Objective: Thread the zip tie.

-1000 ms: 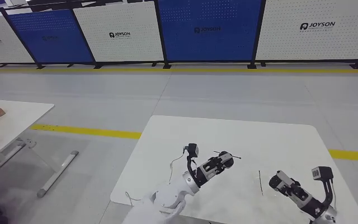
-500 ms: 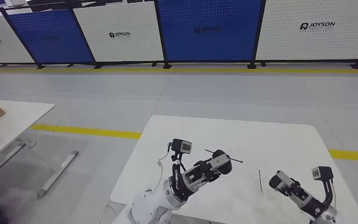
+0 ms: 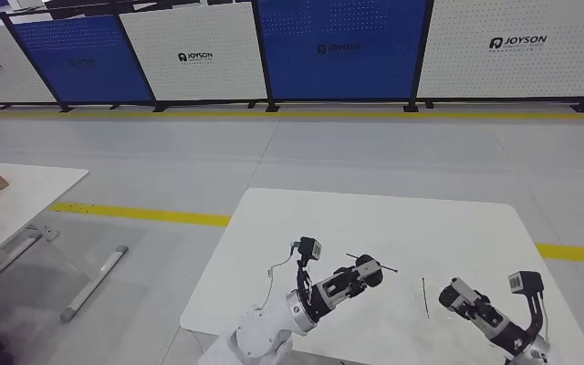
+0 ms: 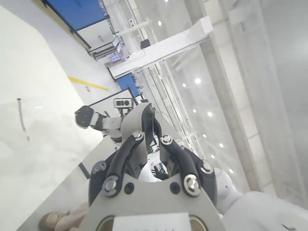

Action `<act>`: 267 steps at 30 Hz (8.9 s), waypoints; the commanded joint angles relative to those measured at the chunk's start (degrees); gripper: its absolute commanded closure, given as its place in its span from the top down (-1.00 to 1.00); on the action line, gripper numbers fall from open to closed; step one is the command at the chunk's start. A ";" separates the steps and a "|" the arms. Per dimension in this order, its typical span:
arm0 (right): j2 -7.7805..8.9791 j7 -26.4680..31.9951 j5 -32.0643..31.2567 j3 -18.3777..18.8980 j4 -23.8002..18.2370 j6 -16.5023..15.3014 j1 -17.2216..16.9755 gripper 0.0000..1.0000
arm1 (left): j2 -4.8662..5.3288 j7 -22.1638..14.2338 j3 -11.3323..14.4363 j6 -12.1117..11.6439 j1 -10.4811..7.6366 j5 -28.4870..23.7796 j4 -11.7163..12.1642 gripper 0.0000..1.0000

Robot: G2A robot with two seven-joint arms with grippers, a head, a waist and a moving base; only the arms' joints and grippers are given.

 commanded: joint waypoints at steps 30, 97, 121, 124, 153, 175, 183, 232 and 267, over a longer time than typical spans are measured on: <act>0.00 0.00 0.00 0.00 0.00 0.00 0.00 1.00 | 1.24 1.66 1.63 -2.39 4.19 8.03 -13.75 -1.00; 0.08 -0.67 -2.93 0.15 -1.00 0.05 0.16 1.00 | -0.30 5.91 8.88 -0.54 -3.88 4.35 9.54 -1.00; 1.89 1.92 -29.01 7.30 -12.18 15.42 0.07 1.00 | -0.30 5.91 8.88 -0.54 -3.88 4.35 9.54 -1.00; 2.10 -0.06 -36.56 7.20 -13.40 14.92 -0.41 1.00 | -0.30 5.91 8.88 -0.54 -3.88 4.35 9.54 -1.00; 4.30 21.91 -59.46 0.70 -11.48 8.63 10.18 1.00 | -0.30 5.91 8.88 -0.54 -3.88 4.35 9.54 -1.00; 5.88 37.08 -45.25 -20.11 5.86 1.71 34.38 1.00 | -0.30 5.91 8.88 -0.54 -3.88 4.35 9.54 -1.00; 6.06 37.08 -45.38 -22.08 7.48 2.38 36.29 1.00 | -0.30 5.91 8.88 -0.54 -3.88 4.35 9.54 -1.00; 7.49 34.89 -41.34 -26.04 6.52 14.53 35.30 -0.06 | -0.30 5.91 8.88 -0.54 -3.88 4.35 9.54 -1.00; 2.96 36.65 -46.49 -40.01 19.99 28.22 47.71 -0.42 | -0.30 5.91 8.88 -0.54 -3.88 4.35 9.54 -1.00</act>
